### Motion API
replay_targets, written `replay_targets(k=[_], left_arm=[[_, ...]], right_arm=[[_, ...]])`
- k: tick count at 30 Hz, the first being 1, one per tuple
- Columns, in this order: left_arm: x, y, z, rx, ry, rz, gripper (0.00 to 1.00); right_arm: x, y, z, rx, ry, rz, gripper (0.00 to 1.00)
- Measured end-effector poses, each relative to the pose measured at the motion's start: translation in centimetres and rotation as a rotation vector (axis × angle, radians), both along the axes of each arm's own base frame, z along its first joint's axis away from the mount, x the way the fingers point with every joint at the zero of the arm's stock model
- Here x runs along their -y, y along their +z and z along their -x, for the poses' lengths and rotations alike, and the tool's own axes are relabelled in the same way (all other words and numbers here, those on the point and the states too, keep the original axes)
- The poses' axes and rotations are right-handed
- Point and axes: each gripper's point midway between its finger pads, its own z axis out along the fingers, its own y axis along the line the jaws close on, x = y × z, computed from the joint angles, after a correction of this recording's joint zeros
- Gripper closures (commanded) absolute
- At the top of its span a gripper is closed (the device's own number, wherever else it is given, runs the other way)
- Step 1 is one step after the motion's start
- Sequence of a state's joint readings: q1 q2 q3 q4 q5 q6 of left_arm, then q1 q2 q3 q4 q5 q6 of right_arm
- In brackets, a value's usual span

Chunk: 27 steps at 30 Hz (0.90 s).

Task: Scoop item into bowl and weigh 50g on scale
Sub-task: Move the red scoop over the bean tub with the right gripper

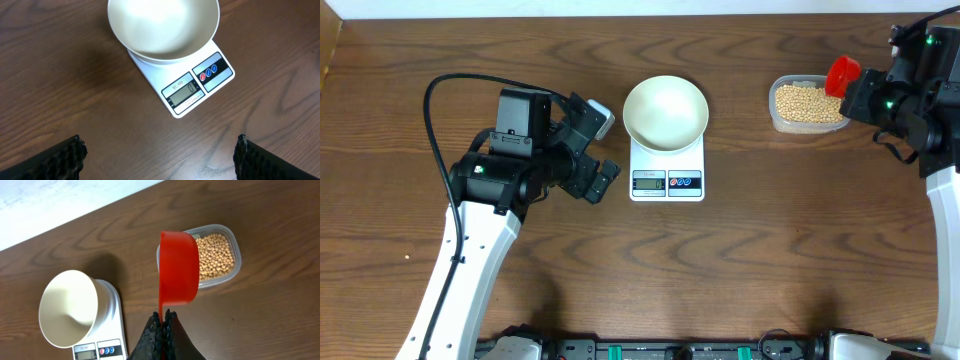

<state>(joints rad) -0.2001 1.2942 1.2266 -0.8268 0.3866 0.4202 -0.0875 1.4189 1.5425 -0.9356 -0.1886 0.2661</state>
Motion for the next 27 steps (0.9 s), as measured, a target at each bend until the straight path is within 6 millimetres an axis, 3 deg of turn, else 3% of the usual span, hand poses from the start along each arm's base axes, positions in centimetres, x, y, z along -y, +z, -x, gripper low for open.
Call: replay_targets(k=[10, 21, 27], left_arm=[[0.0, 0.0, 0.0, 0.0, 0.0, 0.0, 0.04], [0.0, 0.0, 0.0, 0.0, 0.0, 0.0, 0.04], [0.0, 0.0, 0.0, 0.0, 0.0, 0.0, 0.04]], right_arm=[[0.8, -1.0, 1.0, -0.06, -0.033, 0.032, 0.99], [1.9, -1.0, 0.8, -0.055, -0.066, 0.088, 0.99], [2.8, -1.9, 0.1, -0.072, -0.063, 0.157, 0.99]])
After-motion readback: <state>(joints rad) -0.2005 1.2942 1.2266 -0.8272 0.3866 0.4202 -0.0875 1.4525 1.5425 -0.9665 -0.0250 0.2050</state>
